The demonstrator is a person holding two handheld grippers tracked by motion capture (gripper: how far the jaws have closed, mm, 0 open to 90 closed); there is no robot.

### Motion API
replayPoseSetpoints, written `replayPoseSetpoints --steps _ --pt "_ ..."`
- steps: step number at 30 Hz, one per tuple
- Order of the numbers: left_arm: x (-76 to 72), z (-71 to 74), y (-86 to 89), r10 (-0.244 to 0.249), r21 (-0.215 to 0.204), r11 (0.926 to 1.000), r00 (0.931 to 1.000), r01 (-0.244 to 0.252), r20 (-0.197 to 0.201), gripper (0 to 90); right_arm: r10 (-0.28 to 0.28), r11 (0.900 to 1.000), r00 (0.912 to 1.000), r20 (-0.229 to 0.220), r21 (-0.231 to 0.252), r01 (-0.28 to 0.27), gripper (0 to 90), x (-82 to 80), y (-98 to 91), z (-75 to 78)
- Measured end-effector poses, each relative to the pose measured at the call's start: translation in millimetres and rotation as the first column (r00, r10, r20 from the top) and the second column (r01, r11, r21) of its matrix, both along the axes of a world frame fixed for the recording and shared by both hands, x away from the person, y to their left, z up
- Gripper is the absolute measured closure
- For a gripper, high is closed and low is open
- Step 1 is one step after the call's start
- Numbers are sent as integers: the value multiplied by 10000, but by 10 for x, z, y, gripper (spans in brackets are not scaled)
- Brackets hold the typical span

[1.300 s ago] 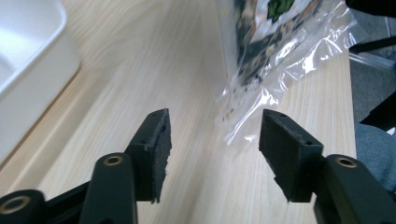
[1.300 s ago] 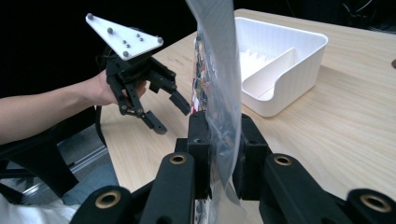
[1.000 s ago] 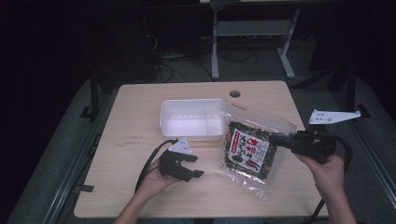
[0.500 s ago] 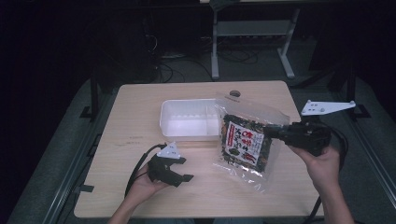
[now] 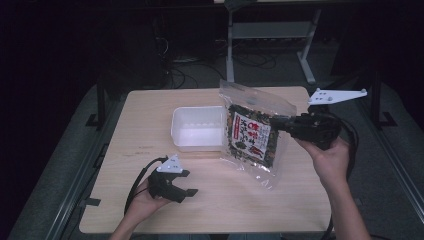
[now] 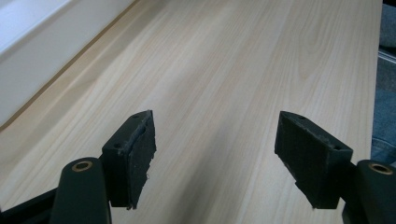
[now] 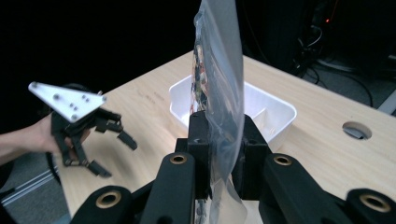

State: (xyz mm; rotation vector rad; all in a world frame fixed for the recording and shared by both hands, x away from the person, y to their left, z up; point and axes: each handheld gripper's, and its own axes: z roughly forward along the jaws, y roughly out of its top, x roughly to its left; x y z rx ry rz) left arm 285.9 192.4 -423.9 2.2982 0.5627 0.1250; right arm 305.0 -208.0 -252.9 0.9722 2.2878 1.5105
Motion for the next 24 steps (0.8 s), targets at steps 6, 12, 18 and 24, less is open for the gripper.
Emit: replayPoseSetpoints --steps 6,12,18,24 --pt "-8 -22 77 190 16 9998 9998 -190 16 271 -121 9999 9997 224 55 119 788 138 132 82" --pt "-12 -30 141 353 9 9994 9993 -353 115 266 -138 9999 9991 404 99 134 788 289 281 151" --pt "-20 -31 172 412 48 9991 9990 -413 187 262 -142 9999 9986 509 104 136 788 412 414 179" --pt "-22 -34 209 487 25 9988 9986 -487 204 260 -109 9997 9981 599 232 95 788 579 578 190"
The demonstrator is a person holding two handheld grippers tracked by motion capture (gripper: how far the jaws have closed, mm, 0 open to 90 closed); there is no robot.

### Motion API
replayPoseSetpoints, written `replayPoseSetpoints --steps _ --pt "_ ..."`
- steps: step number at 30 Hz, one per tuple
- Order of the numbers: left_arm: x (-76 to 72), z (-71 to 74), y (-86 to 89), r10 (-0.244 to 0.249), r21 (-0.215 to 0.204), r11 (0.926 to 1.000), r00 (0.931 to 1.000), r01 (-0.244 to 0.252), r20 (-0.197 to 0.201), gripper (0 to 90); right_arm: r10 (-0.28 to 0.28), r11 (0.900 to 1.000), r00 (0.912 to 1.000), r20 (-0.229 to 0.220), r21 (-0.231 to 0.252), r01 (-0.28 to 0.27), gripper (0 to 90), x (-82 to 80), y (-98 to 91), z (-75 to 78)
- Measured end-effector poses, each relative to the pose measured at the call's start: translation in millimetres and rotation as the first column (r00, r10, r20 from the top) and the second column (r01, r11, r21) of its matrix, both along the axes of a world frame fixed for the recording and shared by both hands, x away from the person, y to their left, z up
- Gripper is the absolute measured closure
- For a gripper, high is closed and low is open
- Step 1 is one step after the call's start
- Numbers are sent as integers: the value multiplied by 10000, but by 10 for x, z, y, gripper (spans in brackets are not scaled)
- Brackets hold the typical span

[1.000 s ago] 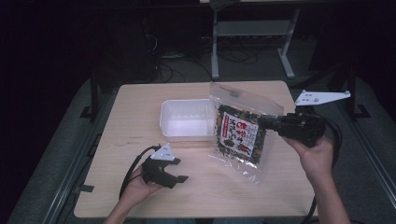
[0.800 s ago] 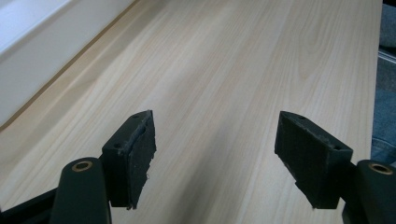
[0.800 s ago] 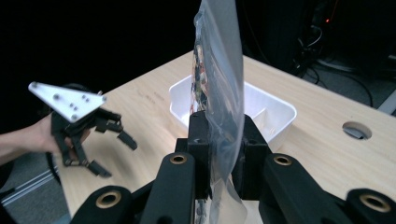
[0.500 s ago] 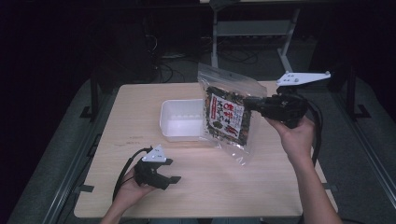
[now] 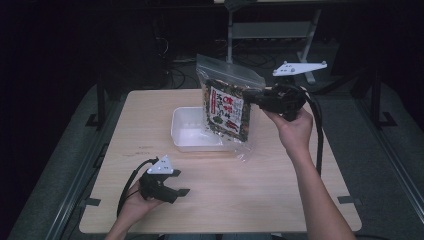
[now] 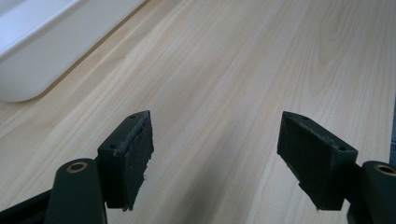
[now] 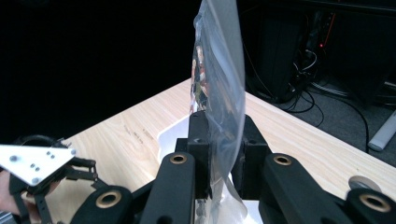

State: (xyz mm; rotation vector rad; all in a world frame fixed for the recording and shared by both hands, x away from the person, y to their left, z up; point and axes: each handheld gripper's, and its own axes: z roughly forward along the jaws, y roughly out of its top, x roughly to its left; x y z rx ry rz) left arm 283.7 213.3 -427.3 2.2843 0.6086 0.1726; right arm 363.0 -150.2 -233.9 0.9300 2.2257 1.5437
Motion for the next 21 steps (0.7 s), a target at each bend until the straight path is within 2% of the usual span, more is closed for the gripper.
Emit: replayPoseSetpoints --steps 12,21 --pt "10 -17 17 -8 92 10000 10000 7 35 257 -68 10000 9999 144 58 67 788 240 230 14" --pt "19 -22 49 69 6 10000 10000 -69 17 255 -85 9999 9997 216 -129 88 788 473 519 -17"
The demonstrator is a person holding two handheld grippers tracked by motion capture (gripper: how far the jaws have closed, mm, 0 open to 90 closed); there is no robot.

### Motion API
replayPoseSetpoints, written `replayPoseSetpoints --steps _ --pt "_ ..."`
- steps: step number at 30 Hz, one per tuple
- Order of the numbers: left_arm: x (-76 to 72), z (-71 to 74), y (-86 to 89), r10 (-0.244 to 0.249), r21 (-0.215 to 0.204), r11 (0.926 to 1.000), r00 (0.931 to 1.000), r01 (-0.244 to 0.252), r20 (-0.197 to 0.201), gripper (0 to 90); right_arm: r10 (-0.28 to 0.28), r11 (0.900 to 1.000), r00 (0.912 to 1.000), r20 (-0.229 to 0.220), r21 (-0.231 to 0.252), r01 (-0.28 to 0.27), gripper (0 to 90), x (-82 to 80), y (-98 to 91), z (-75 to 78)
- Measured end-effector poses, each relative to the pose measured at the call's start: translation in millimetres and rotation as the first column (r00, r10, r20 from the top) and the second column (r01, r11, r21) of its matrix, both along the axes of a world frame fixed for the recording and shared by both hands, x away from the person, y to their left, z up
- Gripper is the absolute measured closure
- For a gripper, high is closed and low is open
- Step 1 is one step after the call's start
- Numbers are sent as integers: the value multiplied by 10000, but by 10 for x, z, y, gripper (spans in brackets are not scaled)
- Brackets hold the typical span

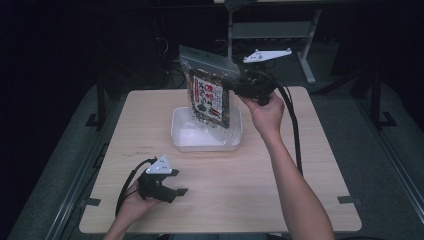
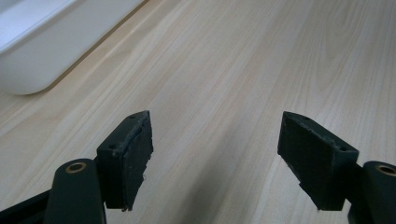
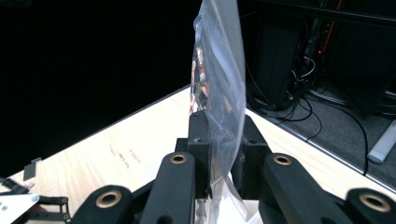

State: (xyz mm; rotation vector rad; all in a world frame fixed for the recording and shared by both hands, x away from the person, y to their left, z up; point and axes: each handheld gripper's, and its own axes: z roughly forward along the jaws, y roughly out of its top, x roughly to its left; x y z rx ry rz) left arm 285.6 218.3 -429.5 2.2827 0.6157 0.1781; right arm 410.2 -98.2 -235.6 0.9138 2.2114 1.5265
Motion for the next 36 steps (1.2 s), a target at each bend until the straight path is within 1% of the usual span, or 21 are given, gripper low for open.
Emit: replayPoseSetpoints --steps 5,6,7,12,16,19,21,23,26,28,31,36 --pt "6 -1 15 25 -28 10000 10000 -25 -3 255 28 9999 9999 108 -167 -27 788 88 158 -45" --pt "6 -1 15 25 -28 10000 10000 -25 -3 254 28 9999 9999 108 -167 -27 788 88 158 -45" --pt "8 0 21 27 -35 10000 10000 -27 3 255 -48 9998 9999 145 -204 51 788 117 207 -72" --pt "9 5 31 7 -10 10000 10000 -7 15 253 -67 9998 9998 210 -179 71 788 171 258 -121" --pt "-1 10 43 56 -43 10000 10000 -56 9 251 -30 9999 9997 259 -110 33 788 251 331 -196" --pt "1 12 51 86 -121 9999 10000 -86 20 249 48 9999 9996 279 -161 -44 788 290 398 -249" --pt "3 13 56 79 -125 9999 10000 -79 6 249 79 9998 9996 284 -191 -74 788 298 421 -267" --pt "9 5 57 29 -87 10000 10000 -29 -15 249 108 9990 9991 406 -443 -90 788 300 490 -313" --pt "6 5 54 32 -123 9999 10000 -32 -29 248 115 9983 9986 515 -570 -85 788 298 542 -348" --pt "4 17 63 51 -149 9999 10000 -51 19 248 100 9985 9986 522 -546 -72 788 295 565 -376" --pt "7 20 72 93 -234 9997 10000 -94 -8 249 115 9981 9985 539 -607 -82 788 300 593 -435" --pt "13 12 68 45 -185 9998 10000 -45 -31 249 9 9989 9984 560 -476 18 788 310 592 -543"
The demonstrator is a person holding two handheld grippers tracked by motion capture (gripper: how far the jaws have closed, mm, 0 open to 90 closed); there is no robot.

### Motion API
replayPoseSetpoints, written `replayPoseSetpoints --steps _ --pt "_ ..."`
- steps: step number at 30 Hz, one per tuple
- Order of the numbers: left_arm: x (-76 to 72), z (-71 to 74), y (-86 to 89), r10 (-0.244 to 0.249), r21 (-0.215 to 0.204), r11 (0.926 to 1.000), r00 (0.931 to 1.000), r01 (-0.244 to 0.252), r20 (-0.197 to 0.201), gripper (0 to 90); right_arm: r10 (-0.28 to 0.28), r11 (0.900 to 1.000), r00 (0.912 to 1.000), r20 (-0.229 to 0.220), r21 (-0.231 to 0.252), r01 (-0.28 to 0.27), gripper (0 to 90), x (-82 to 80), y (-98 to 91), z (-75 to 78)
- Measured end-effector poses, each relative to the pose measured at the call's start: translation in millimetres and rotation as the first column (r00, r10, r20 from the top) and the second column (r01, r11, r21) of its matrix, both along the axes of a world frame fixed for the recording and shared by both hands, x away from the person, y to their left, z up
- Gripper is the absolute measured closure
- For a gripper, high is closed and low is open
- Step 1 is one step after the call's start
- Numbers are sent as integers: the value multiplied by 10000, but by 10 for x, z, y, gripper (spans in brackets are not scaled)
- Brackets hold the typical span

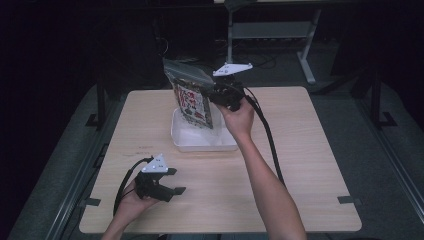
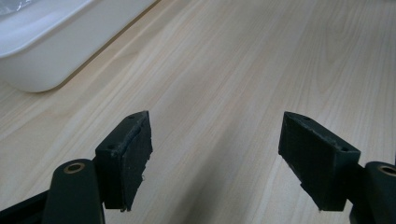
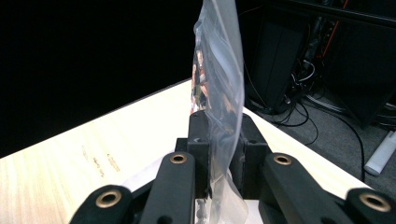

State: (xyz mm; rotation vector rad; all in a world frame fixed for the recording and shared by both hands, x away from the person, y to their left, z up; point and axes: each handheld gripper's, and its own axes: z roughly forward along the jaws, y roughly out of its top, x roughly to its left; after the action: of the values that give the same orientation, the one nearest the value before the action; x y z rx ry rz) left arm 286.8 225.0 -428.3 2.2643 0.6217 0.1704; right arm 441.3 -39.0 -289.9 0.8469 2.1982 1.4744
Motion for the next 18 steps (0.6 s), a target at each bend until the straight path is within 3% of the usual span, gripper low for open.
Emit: replayPoseSetpoints --steps 18 --pt "7 -12 -10 -51 -16 10000 10000 51 -42 249 -365 9979 9993 7 534 364 786 -49 -28 -263"
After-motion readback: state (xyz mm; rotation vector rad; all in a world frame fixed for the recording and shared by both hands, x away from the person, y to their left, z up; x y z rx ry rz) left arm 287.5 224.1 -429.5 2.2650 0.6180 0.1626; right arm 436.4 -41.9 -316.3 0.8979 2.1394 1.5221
